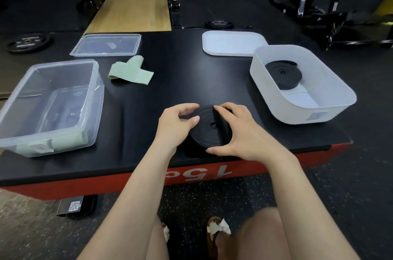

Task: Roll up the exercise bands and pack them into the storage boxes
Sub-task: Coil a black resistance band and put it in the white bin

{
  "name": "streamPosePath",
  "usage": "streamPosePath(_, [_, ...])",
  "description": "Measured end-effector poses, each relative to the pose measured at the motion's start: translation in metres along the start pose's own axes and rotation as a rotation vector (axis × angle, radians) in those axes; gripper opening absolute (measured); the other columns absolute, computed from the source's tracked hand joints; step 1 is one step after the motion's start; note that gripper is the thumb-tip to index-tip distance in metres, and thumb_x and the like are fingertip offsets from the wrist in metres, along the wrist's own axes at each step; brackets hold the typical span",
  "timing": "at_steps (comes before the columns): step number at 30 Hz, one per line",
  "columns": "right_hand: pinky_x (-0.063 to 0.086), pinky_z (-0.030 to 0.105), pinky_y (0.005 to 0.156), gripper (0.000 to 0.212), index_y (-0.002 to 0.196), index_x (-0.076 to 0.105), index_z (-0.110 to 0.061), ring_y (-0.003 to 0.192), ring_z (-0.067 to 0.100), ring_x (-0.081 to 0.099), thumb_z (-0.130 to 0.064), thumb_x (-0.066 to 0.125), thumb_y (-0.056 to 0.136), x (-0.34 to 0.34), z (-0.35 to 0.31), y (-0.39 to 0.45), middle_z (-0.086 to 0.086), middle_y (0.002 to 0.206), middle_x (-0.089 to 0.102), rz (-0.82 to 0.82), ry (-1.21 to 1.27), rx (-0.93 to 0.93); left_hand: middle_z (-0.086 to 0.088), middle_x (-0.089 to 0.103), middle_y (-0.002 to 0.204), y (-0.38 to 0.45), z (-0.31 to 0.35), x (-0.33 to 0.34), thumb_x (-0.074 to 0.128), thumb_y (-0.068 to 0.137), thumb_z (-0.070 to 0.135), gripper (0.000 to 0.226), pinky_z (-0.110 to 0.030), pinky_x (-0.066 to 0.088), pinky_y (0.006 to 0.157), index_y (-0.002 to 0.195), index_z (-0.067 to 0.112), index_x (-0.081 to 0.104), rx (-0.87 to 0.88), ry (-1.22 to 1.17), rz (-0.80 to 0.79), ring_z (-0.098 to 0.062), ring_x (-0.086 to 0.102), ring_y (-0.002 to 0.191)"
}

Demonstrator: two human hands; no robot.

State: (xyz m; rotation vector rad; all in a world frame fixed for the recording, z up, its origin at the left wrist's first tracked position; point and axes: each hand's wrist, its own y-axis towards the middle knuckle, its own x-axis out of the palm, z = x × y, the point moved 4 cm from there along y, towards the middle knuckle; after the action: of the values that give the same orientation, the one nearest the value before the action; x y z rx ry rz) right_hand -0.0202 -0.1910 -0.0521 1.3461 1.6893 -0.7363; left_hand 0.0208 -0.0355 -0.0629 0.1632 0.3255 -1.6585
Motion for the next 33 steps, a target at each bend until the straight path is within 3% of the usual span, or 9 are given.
streamPosePath(6, [0.016,0.016,0.106,0.101,0.148,0.024,-0.021,0.134,0.008,0.018,-0.053,0.076,0.066,-0.063,0.014,-0.010,-0.007,0.144,0.026,0.107,-0.063,0.035,0.006,0.067,0.106,0.007,0.060,0.029,0.068,0.083,0.011,0.029,-0.039,0.053,0.092,0.111,0.021,0.068,0.108,-0.028,-0.035,-0.013,0.065,0.096])
streamPosePath(10, [0.021,0.023,0.110,0.101,0.147,0.025,-0.023,0.133,0.009,0.017,-0.052,0.076,0.065,-0.103,0.031,-0.016,-0.007,0.143,0.027,0.156,-0.052,0.092,0.004,0.067,0.110,0.013,0.100,0.055,0.064,0.086,0.008,0.033,-0.033,0.051,0.095,0.117,0.017,0.065,0.167,-0.053,-0.108,-0.010,0.061,0.102])
streamPosePath(13, [0.017,0.018,0.108,0.101,0.148,0.025,-0.022,0.135,0.010,0.018,-0.048,0.078,0.066,-0.131,0.049,-0.018,-0.007,0.145,0.027,0.183,-0.055,0.148,0.004,0.063,0.109,0.022,0.124,0.079,0.059,0.087,-0.001,0.038,-0.031,0.047,0.098,0.123,0.014,0.061,0.185,-0.063,-0.202,-0.006,0.056,0.105])
streamPosePath(16, [0.022,0.018,0.102,0.098,0.147,0.024,-0.026,0.136,0.008,0.016,-0.047,0.078,0.068,-0.150,0.070,-0.019,-0.010,0.146,0.025,0.167,-0.033,0.211,-0.001,0.063,0.120,0.037,0.140,0.104,0.059,0.086,-0.003,0.043,-0.033,0.046,0.102,0.126,0.012,0.058,0.178,-0.032,-0.275,-0.012,0.056,0.112])
streamPosePath(19, [0.017,0.018,0.104,0.097,0.147,0.025,-0.026,0.137,0.008,0.015,-0.048,0.077,0.068,-0.159,0.094,-0.017,-0.010,0.145,0.026,0.139,-0.036,0.263,-0.003,0.059,0.127,0.054,0.148,0.126,0.061,0.085,-0.002,0.045,-0.033,0.045,0.103,0.128,0.011,0.056,0.178,0.086,-0.331,-0.014,0.055,0.114])
streamPosePath(26, [0.028,0.027,0.105,0.089,0.143,0.031,-0.021,0.131,0.013,0.027,-0.050,0.074,0.071,-0.163,0.139,-0.009,-0.004,0.138,0.037,-0.025,-0.078,0.357,-0.006,0.059,0.125,0.082,0.157,0.177,0.062,0.086,0.008,0.042,-0.030,0.044,0.099,0.127,0.009,0.056,0.242,0.549,-0.487,-0.023,0.056,0.114])
streamPosePath(29, [0.036,0.036,0.104,0.077,0.130,0.044,-0.020,0.122,0.019,0.038,-0.055,0.073,0.067,-0.160,0.156,-0.001,-0.001,0.127,0.046,-0.133,-0.103,0.420,-0.009,0.061,0.121,0.091,0.156,0.194,0.062,0.086,0.011,0.035,-0.029,0.044,0.096,0.121,0.007,0.059,0.253,0.735,-0.546,-0.023,0.056,0.111])
streamPosePath(31, [0.045,0.040,0.095,0.070,0.113,0.051,-0.022,0.106,0.018,0.049,-0.061,0.073,0.059,-0.157,0.166,0.005,-0.003,0.110,0.055,-0.202,-0.122,0.453,-0.009,0.061,0.107,0.097,0.153,0.205,0.061,0.087,0.013,0.010,-0.028,0.046,0.085,0.096,0.010,0.063,0.260,0.881,-0.578,-0.020,0.053,0.097])
streamPosePath(33, [0.051,0.041,0.086,0.069,0.102,0.054,-0.022,0.093,0.016,0.057,-0.064,0.072,0.050,-0.153,0.177,0.009,-0.004,0.098,0.060,-0.242,-0.122,0.466,-0.003,0.053,0.087,0.101,0.150,0.215,0.059,0.087,0.012,0.018,-0.024,0.042,0.066,0.073,0.018,0.049,0.284,1.010,-0.594,-0.020,0.048,0.087])
